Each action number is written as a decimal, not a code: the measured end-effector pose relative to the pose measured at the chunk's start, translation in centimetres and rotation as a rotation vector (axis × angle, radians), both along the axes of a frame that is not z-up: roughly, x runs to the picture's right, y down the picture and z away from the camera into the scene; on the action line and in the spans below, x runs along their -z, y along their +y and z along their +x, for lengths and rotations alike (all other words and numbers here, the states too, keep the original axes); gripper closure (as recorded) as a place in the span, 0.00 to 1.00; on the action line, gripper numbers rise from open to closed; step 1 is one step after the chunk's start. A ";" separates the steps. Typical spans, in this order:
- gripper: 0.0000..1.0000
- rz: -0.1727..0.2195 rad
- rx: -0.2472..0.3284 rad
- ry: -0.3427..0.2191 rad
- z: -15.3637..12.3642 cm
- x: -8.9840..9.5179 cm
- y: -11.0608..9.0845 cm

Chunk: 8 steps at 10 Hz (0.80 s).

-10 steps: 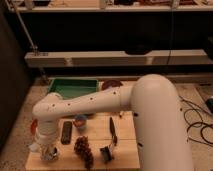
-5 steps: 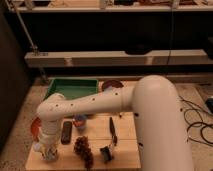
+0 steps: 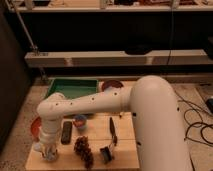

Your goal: Place towel in metal cup

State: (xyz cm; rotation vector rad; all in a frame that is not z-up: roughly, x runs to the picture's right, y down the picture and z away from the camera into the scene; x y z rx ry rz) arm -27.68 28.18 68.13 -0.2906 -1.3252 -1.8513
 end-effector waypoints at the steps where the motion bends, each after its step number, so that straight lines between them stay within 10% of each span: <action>1: 0.61 -0.001 0.000 0.004 0.1 -0.1 -0.1; 5: 0.22 0.007 0.000 0.015 0.1 -0.2 -0.8; 8: 0.20 0.018 0.000 0.020 0.2 -0.2 -1.3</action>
